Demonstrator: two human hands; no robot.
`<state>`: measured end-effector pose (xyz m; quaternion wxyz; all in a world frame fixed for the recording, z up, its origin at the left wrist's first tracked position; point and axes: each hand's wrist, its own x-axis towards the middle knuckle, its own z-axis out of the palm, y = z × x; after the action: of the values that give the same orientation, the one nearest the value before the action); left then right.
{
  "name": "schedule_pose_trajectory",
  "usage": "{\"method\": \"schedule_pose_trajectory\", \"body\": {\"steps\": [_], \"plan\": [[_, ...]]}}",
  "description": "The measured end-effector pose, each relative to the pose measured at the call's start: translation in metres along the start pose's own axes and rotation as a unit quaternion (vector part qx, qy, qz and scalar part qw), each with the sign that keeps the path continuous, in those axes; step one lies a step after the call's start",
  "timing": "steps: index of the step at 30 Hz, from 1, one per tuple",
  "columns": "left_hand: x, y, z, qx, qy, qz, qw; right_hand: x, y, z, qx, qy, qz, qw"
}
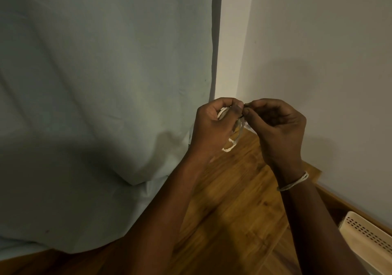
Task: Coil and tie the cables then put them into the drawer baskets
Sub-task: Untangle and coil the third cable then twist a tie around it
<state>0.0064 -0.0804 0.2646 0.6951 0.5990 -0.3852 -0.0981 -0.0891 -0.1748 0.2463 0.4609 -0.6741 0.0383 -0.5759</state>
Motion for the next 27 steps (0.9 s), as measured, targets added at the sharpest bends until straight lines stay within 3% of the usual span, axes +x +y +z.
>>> {"method": "schedule_pose_trajectory", "body": {"steps": [6,12,27], "plan": [[-0.0007,-0.0001,-0.0018,0.005,-0.011,-0.001,1.0,-0.0012,-0.003,-0.0001,-0.019,-0.001,-0.001,1.0],[-0.0006,-0.0033,-0.004,0.014,-0.001,-0.018,1.0,-0.0001,-0.0063,-0.0018,-0.107,-0.043,-0.032,0.993],[0.0011,-0.0042,-0.0028,0.025,-0.022,-0.015,0.999,-0.0028,-0.0084,-0.0029,-0.068,-0.04,-0.021,0.997]]}}
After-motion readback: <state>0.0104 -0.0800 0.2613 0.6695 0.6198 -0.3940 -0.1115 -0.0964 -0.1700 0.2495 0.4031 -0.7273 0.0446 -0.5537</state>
